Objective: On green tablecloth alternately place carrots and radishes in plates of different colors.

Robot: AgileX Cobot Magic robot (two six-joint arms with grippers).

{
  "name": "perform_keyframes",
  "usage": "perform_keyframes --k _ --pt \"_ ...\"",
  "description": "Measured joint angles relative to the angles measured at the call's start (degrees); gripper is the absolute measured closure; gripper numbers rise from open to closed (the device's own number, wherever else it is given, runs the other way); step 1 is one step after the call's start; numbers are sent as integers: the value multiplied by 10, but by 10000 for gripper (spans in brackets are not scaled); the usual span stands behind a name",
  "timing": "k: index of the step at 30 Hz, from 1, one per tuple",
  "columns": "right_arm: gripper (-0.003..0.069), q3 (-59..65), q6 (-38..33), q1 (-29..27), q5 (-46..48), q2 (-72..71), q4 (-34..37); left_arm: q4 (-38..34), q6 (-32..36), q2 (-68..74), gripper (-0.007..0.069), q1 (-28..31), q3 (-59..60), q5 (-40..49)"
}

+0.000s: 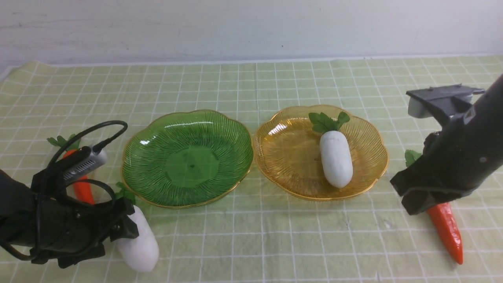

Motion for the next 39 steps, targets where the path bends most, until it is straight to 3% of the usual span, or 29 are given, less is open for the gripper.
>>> perform_keyframes --k 5,11,15,24,26,27,29,32,39 --pt "658 11 59 0 -44 1 -85 12 1 0 146 0 -16 17" --pt "658 13 244 -1 -92 34 -243 14 1 0 146 0 -18 24" --pt "650 13 304 -21 -124 76 -289 15 1 0 146 0 -18 25" --pt "544 13 266 -81 -170 172 -234 15 1 0 146 0 -18 26" --pt "468 11 250 -92 -174 196 -216 15 1 0 146 0 -18 26" --pt "468 11 249 -92 -174 196 -216 15 1 0 146 0 -18 26" --pt "387 6 244 -92 -172 206 -216 15 1 0 146 0 -18 26" --pt "327 1 241 -93 -164 213 -218 15 1 0 146 0 -18 26" --pt "332 -3 217 -95 -162 217 -204 16 2 0 146 0 -18 26"
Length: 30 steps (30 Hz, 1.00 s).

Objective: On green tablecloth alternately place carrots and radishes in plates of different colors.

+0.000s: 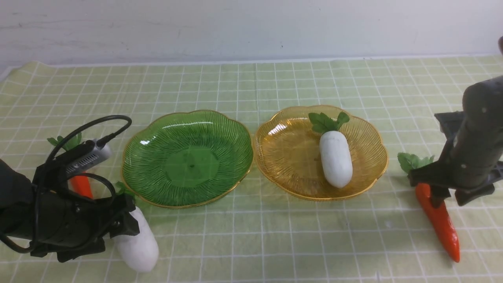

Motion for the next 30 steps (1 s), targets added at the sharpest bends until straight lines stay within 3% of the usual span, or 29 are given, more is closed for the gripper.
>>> perform_keyframes --k 5,12,18,24,30 --pt "332 8 -43 0 -6 27 60 0 0 0 146 0 0 1" --pt "308 7 -77 -2 -9 29 76 1 0 4 146 0 0 1" --pt "390 -9 -86 -2 26 30 67 7 0 4 146 0 0 6" --pt "391 -73 -89 -1 92 2 76 9 1 4 146 0 0 13" --pt "391 -140 -177 46 24 -33 191 9 1 4 146 0 0 13"
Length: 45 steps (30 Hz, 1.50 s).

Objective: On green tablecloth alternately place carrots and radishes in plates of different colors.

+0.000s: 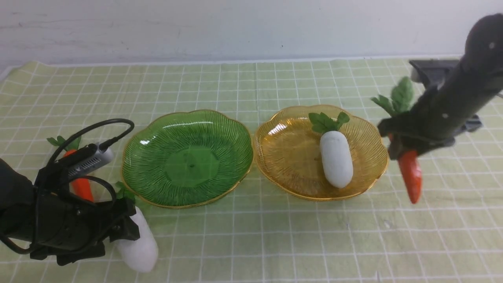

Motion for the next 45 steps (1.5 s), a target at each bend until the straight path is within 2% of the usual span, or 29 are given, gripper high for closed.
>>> perform_keyframes --k 2,6,8,9,12,13,15,18,20,23,25,32,34,42,45 --pt "391 -1 -40 24 -60 7 37 0 0 0 146 0 0 0" --pt "390 -1 -68 54 -140 31 66 0 0 0 146 0 0 0" --pt "364 -1 -71 60 -157 43 70 0 -1 0 146 0 0 0" --pt "330 -1 -71 61 -162 50 73 0 -1 0 146 0 0 0" --pt "121 -3 -68 61 -149 63 75 0 -1 0 146 0 0 0" --pt "74 -6 -68 61 -137 63 70 0 -1 0 146 0 0 0" --pt "13 -20 -68 61 -108 63 63 0 -1 0 146 0 0 0" --pt "-15 -41 -68 61 -67 63 51 0 -2 0 146 0 0 2" --pt "-13 -72 -68 61 -3 63 30 0 -5 -1 146 0 0 4" --pt "41 -122 -68 61 103 63 -15 -5 -7 -7 146 1 0 4" --pt "72 -130 -67 61 119 63 -26 -12 -7 -7 146 1 0 4" --pt "240 -134 -49 61 133 64 -17 -45 -7 -5 141 1 0 -10" --pt "265 -134 -48 61 135 64 -10 -45 -7 2 139 1 0 -13" --pt "293 -134 -44 61 135 91 -6 -67 -3 59 144 1 -2 -29" --pt "295 -134 -39 61 135 95 -7 -61 16 68 198 1 -2 -29"
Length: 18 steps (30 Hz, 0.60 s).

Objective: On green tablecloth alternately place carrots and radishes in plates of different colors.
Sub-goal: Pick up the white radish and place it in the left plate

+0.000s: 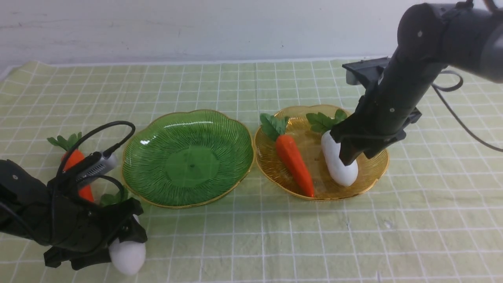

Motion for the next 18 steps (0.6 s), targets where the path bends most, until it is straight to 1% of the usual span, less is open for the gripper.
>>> perform_keyframes --k 3,8,11,12,15,16,18 --pt "302 0 4 0 0 1 -11 13 5 -3 198 0 0 11" --pt "323 0 15 0 0 1 -26 62 5 -35 198 10 -1 80" --pt "365 1 22 0 0 -7 -27 113 5 -91 198 38 -26 190" --pt "372 1 22 0 0 -10 -25 115 5 -94 198 39 -29 190" --pt "426 13 26 0 0 -57 -10 137 5 -135 198 56 -106 311" --pt "442 21 26 0 0 -79 -8 135 5 -138 198 55 -135 332" --pt "455 31 26 0 0 -100 -6 131 5 -138 198 49 -159 342"
